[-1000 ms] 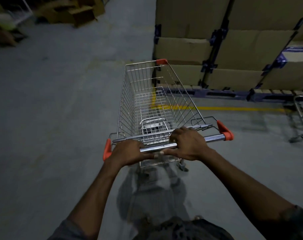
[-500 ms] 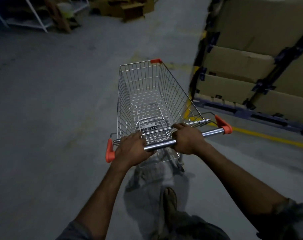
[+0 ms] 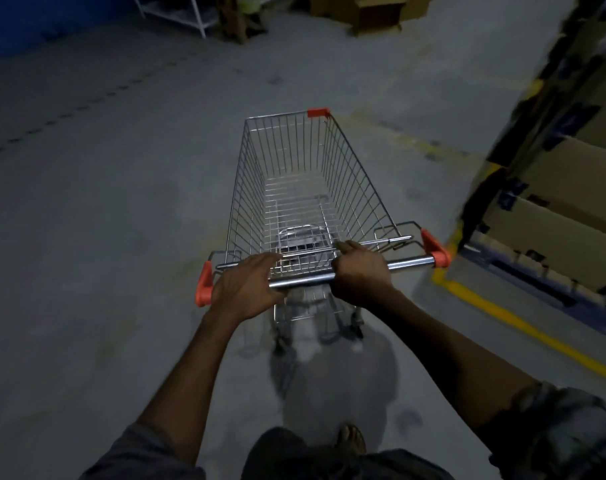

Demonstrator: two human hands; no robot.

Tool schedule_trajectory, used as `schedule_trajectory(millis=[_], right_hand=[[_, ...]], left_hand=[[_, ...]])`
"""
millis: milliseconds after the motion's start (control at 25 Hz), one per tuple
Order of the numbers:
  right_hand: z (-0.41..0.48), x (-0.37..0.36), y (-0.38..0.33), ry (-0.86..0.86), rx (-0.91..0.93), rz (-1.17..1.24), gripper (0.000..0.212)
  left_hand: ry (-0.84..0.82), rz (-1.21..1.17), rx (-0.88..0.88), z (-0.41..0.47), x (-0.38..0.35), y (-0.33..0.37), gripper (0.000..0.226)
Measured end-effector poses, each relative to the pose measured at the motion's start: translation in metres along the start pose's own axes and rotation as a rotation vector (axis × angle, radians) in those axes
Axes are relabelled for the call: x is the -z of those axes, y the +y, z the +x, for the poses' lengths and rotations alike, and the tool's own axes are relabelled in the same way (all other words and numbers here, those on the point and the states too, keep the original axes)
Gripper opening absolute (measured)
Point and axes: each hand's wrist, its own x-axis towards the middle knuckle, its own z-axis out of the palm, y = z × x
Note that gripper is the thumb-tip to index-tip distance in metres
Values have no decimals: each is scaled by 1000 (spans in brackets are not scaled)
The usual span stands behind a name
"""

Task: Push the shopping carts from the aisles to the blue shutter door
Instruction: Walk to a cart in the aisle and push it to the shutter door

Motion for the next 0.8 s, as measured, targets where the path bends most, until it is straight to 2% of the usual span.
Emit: schedule_trajectory(millis=[80,200,320,400,560,600,680,720,800], right_hand=[[39,2,-4,11,10,-1,25],[97,-5,-9,217,149,16,17],[160,-10,-15,332,209,-34,23],[205,-9,-24,400,219,-24,24],[287,-5,-55,614,150,14,11],[308,-4,-60,623,112,33,16],[345,3,-67,525,89,58,55],[364,7,-68,454,125,50,76],[403,17,-70,354,231,20,92]], left_hand=[[-1,24,54,24,5,-18,67],[28,136,107,65,10,-53,47],[68,273,119,102,13,-88,26],[81,282,140,130,18,-113,23],[132,225,117,186,25,-172,29],[146,203,87,202,28,-187,33],[175,205,50,230,35,-212,46],[190,204,46,243,40,-223,53],[220,216,28,273,47,-246,62]])
